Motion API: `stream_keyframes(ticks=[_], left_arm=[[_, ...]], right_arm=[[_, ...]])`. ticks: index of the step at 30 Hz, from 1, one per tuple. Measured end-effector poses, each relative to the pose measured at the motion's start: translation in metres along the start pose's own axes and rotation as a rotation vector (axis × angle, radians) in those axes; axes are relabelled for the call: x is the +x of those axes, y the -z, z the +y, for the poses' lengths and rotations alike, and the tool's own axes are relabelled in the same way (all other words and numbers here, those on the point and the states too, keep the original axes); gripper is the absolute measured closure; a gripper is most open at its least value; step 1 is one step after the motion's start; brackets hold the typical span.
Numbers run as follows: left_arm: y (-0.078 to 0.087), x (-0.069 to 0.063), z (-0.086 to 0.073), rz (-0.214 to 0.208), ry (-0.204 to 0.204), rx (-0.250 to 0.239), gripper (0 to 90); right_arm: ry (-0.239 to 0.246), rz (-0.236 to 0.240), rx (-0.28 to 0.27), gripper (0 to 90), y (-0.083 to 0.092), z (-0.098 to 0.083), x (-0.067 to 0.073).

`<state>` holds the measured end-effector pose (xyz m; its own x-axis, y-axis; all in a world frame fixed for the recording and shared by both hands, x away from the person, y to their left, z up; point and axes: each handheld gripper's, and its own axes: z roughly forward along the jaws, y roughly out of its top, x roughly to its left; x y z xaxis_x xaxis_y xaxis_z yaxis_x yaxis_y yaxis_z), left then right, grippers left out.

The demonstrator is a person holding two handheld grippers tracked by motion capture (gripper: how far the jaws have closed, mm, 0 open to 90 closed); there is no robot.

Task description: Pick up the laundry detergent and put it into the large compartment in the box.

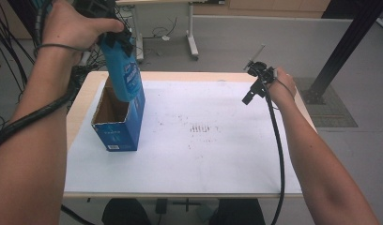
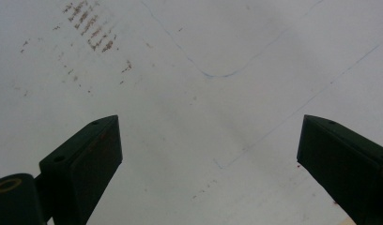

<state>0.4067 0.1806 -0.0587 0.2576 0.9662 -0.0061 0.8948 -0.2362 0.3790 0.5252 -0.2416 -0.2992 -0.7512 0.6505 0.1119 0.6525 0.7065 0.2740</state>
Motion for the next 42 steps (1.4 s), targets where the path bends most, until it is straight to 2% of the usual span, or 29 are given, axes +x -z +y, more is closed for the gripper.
stream_keyframes(ticks=[7,12,16,20,26,33,36,42], left_arm=[[0.005,0.026,-0.007,0.027,0.072,0.003,37.8],[0.006,0.037,-0.009,0.067,0.096,0.009,37.8],[0.006,0.046,-0.011,0.061,0.127,0.003,37.8],[0.004,0.051,-0.012,0.048,0.140,-0.005,37.8],[-0.003,0.051,-0.012,0.062,0.148,-0.007,37.8],[-0.019,0.053,-0.015,0.070,0.156,-0.003,37.8],[-0.027,0.055,-0.016,0.069,0.171,-0.002,37.8],[-0.039,0.054,-0.019,0.075,0.167,0.007,37.8]], right_arm=[[0.005,0.000,-0.008,6.7,0.001,0.000,0.000],[0.007,0.001,-0.008,6.7,0.001,-0.001,0.000],[0.002,0.001,-0.010,6.7,0.001,-0.001,-0.001],[-0.002,0.006,-0.017,6.7,0.002,-0.003,-0.001],[-0.005,0.007,-0.013,6.7,0.002,-0.004,-0.002],[0.000,0.013,-0.014,6.7,0.001,-0.005,-0.003],[-0.005,0.014,-0.013,6.7,0.000,-0.005,-0.003],[-0.007,0.011,-0.006,6.8,-0.004,-0.008,-0.004]])
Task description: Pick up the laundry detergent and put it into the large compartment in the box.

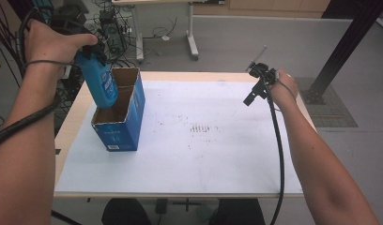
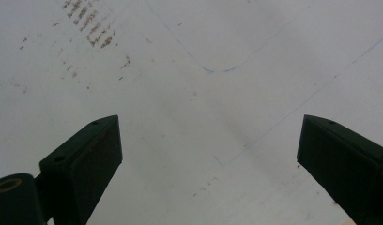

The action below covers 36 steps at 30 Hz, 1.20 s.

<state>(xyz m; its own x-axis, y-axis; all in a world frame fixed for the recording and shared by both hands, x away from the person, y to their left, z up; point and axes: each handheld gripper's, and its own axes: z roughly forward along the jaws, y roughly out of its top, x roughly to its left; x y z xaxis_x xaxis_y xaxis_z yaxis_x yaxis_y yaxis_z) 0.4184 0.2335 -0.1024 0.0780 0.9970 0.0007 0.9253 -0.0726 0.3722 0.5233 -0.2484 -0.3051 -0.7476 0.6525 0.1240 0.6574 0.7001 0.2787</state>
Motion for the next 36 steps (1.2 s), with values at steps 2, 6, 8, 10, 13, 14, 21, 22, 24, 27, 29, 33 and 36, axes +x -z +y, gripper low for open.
stream_keyframes(ticks=[2,6,8,10,13,14,21,22,24,27,29,33,36], left_arm=[[-0.004,0.000,-0.001,-0.002,0.002,0.005,37.8],[-0.013,0.000,-0.002,-0.016,0.006,0.003,37.8],[-0.017,0.000,-0.003,-0.015,0.004,0.007,37.8],[-0.021,-0.001,-0.003,-0.017,0.004,0.010,37.8],[-0.028,-0.001,-0.005,-0.022,0.000,0.017,37.8],[-0.030,-0.001,-0.005,-0.025,0.001,0.019,37.8],[-0.045,-0.001,-0.010,-0.034,0.004,0.038,37.8],[-0.047,0.000,-0.011,-0.041,0.009,0.038,37.8],[-0.051,0.001,-0.012,-0.047,0.013,0.041,37.8],[-0.056,0.002,-0.015,-0.044,0.013,0.049,37.8],[-0.060,0.002,-0.016,-0.036,0.013,0.054,37.8],[-0.067,0.003,-0.019,-0.030,0.014,0.062,37.8],[-0.073,0.004,-0.021,-0.034,0.014,0.070,37.8]], right_arm=[[-0.002,0.000,0.005,6.8,-0.001,-0.001,0.000],[-0.001,0.000,0.005,6.8,-0.002,-0.001,0.000],[0.001,-0.001,0.005,6.8,-0.002,-0.001,0.000],[0.003,-0.003,0.004,6.8,-0.002,-0.001,-0.001],[0.000,-0.003,0.007,6.8,-0.002,-0.001,0.000],[0.000,-0.001,0.006,6.8,-0.002,-0.001,0.000],[0.003,0.003,0.008,6.8,-0.005,-0.001,0.001],[0.006,0.003,0.011,6.8,-0.005,-0.001,0.002],[0.000,0.008,0.009,6.8,-0.006,-0.002,0.002],[0.001,0.010,0.012,6.8,-0.007,-0.002,0.001],[0.002,0.005,0.011,6.8,-0.006,-0.002,0.002],[0.009,-0.001,0.008,6.8,-0.005,-0.001,0.004],[0.011,-0.001,0.009,6.8,-0.005,-0.001,0.004]])
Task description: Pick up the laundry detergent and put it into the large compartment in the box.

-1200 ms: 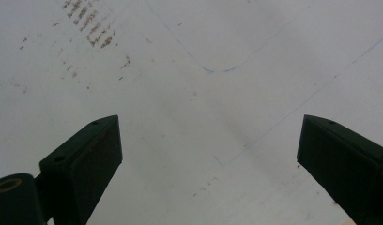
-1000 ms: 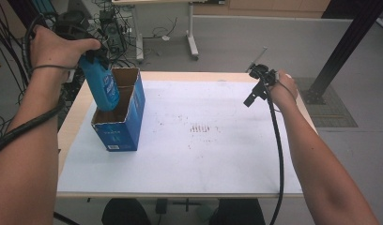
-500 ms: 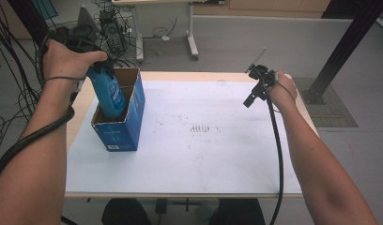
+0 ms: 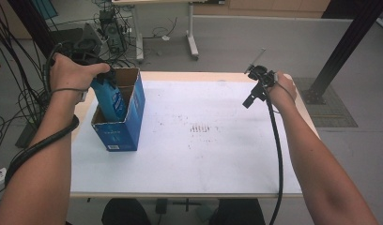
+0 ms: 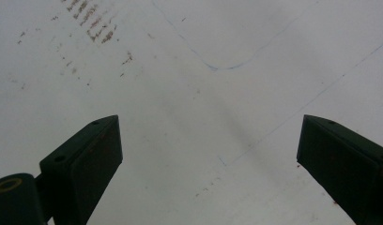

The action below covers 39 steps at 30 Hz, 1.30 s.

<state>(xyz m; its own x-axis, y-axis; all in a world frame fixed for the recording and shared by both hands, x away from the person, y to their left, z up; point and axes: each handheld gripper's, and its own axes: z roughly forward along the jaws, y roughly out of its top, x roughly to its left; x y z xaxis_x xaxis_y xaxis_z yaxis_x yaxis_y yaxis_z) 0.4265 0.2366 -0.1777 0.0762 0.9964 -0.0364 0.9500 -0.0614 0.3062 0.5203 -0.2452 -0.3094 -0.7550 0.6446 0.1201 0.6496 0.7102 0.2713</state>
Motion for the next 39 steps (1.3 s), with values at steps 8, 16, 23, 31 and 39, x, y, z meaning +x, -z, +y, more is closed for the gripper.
stream_keyframes(ticks=[8,16,23,31,39], left_arm=[[-0.013,0.001,-0.003,0.001,0.001,0.015,37.8],[-0.025,0.001,-0.003,0.001,-0.002,0.034,37.8],[-0.036,-0.001,-0.005,0.004,-0.003,0.050,37.8],[-0.047,-0.001,-0.006,0.005,-0.003,0.062,37.8],[-0.058,-0.002,-0.008,0.012,0.000,0.077,37.8]], right_arm=[[-0.007,0.009,-0.008,6.8,0.000,-0.001,-0.001],[-0.008,0.020,-0.019,6.8,-0.002,-0.002,-0.002],[-0.008,0.023,-0.018,6.8,-0.003,-0.002,-0.003],[-0.016,0.023,-0.016,6.8,-0.008,-0.006,-0.004],[-0.010,0.019,-0.013,6.8,-0.009,-0.006,-0.005]])
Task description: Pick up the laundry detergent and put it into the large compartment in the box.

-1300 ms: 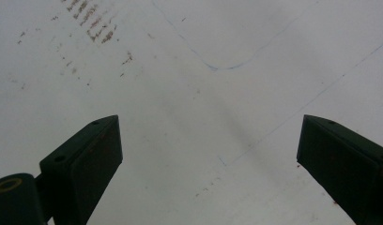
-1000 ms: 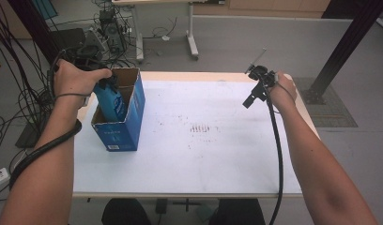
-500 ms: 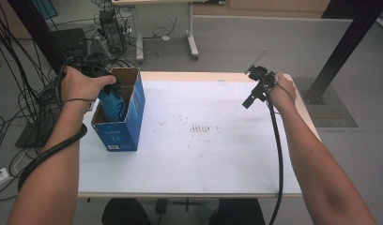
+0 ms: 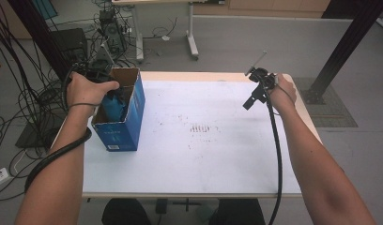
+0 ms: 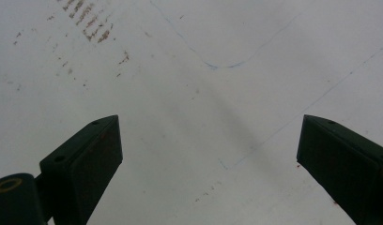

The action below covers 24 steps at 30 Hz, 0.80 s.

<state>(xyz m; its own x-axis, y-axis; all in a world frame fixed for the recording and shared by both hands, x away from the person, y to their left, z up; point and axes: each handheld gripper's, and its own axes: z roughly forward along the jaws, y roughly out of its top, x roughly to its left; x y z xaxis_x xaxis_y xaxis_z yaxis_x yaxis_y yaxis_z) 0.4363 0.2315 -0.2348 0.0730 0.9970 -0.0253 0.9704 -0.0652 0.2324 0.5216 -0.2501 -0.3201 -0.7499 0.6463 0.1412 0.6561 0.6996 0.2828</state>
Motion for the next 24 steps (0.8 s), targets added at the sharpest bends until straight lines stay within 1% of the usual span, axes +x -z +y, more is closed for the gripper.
stream_keyframes(ticks=[5,11,18,24], left_arm=[[-0.005,0.000,-0.001,-0.002,-0.004,0.013,37.8],[-0.011,0.000,-0.003,0.003,-0.005,0.018,37.7],[-0.016,-0.001,-0.006,0.000,-0.008,0.022,37.7],[-0.022,-0.002,-0.007,0.012,-0.014,0.034,37.7]], right_arm=[[-0.004,0.001,0.000,6.8,-0.001,0.000,0.000],[-0.002,0.002,-0.004,6.8,0.000,0.000,0.000],[-0.003,0.000,-0.004,6.9,0.000,-0.001,0.000],[-0.003,0.004,-0.004,6.9,-0.001,-0.001,0.000]])
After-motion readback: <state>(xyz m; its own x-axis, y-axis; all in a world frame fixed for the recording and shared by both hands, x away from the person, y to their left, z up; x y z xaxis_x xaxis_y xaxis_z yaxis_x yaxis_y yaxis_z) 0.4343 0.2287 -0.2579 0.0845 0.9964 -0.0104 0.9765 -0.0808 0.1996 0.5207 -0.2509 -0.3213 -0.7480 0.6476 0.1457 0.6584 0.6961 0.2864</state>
